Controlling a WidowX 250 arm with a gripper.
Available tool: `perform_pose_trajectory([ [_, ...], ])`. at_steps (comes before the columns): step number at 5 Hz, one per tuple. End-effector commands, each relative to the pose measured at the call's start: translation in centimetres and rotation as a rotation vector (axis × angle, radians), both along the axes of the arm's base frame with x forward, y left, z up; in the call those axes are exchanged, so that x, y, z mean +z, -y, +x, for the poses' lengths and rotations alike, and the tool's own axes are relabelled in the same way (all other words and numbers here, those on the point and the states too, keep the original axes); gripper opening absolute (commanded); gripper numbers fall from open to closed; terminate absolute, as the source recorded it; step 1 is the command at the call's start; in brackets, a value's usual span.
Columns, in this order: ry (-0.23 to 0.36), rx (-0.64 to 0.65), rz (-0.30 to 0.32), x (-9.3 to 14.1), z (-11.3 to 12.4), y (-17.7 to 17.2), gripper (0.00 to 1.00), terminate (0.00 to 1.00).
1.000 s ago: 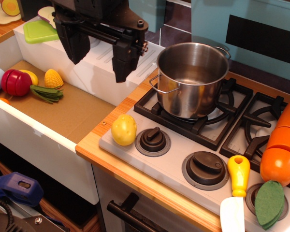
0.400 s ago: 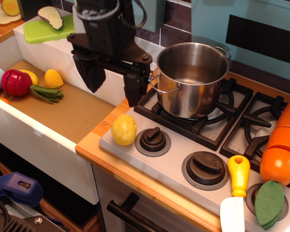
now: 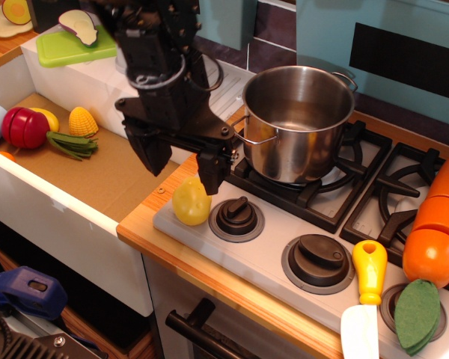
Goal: Put potato in pot or pan
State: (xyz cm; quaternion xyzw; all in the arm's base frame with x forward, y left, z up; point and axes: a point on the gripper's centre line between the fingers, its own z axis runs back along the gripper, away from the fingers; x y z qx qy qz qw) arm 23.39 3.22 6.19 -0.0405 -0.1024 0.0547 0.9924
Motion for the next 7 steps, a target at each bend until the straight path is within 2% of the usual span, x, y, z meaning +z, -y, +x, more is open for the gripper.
perform_pose_trajectory([
  [1,0.009,-0.004,-0.044,-1.1,0.4,-0.4,1.0,0.0],
  [3,0.018,0.007,-0.1,-3.3,0.3,-0.3,1.0,0.0],
  [4,0.02,0.015,-0.101,-3.7,-0.2,-0.1,1.0,0.0],
  [5,0.016,0.01,-0.082,-3.1,-0.2,-0.3,0.0,0.0],
  [6,-0.005,0.019,-0.031,-0.5,-0.1,-0.6,0.0,0.0],
  [7,0.002,0.048,0.116,4.5,-0.2,-0.4,0.0,0.0],
])
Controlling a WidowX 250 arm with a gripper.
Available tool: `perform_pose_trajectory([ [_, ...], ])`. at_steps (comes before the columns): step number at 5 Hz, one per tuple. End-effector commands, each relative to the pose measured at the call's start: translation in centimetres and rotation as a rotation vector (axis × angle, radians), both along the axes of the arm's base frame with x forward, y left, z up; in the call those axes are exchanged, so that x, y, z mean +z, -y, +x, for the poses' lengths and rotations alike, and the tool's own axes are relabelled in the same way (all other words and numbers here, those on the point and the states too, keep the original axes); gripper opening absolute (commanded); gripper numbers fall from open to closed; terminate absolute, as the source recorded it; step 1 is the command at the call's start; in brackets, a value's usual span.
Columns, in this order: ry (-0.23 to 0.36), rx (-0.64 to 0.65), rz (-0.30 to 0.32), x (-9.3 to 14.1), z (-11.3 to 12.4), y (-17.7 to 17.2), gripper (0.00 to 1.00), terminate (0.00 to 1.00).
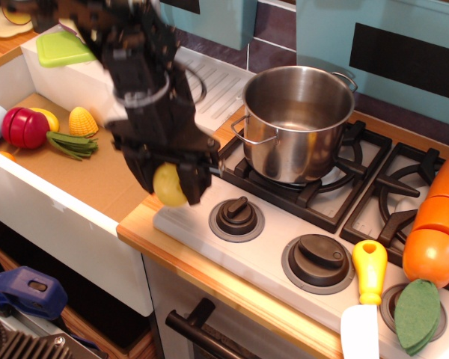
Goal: Put potato in pot or pan
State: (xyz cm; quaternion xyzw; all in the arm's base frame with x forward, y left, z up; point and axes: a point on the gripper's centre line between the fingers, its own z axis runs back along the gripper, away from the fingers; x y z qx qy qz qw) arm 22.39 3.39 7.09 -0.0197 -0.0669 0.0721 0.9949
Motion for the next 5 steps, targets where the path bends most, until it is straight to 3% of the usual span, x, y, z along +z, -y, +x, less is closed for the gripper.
perform_pose_trajectory([
  [1,0.11,-0.017,0.152,8.1,1.8,0.7,0.0,0.0],
  [2,0.172,-0.071,0.21,9.7,5.3,2.5,0.0,0.0],
  [3,0.152,-0.102,0.131,9.7,8.7,3.3,0.0,0.0],
  [4,0.177,-0.12,0.1,8.8,10.7,4.1,0.0,0.0],
  [5,0.214,-0.128,0.103,8.2,11.1,4.4,1.0,0.0],
])
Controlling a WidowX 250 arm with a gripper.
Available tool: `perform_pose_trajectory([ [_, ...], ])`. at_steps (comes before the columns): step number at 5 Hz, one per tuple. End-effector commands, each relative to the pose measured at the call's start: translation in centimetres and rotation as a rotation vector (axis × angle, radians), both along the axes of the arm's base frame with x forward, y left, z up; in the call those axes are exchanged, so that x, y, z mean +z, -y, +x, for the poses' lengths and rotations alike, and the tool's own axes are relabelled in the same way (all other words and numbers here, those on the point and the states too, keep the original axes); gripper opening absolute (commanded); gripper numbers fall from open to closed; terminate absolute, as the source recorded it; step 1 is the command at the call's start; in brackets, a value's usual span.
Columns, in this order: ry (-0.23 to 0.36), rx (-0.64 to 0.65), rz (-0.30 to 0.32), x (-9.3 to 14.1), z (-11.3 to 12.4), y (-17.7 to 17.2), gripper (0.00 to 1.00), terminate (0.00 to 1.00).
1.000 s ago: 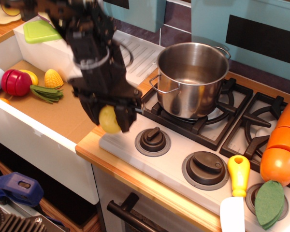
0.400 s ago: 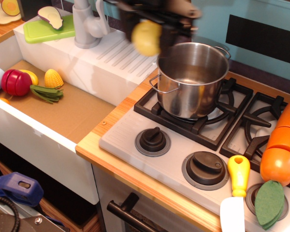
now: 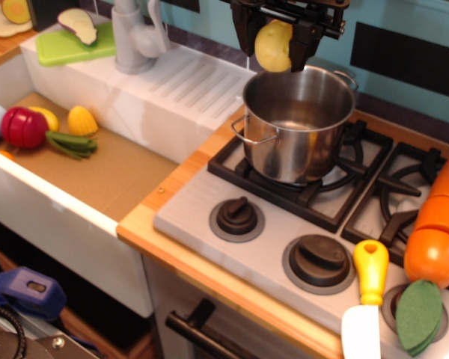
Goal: Put potato in pot or pan
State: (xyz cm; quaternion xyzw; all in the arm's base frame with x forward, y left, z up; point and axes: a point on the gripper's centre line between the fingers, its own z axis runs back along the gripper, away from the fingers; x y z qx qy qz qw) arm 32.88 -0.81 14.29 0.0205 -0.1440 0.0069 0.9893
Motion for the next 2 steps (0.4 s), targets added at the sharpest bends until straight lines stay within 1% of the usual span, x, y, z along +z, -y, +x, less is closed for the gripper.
perform_pose_trajectory([
  [1,0.063,-0.011,0.0,0.96,0.57,0.24,1.0,0.0],
  [2,0.063,-0.011,0.0,0.96,0.57,0.24,1.0,1.0],
])
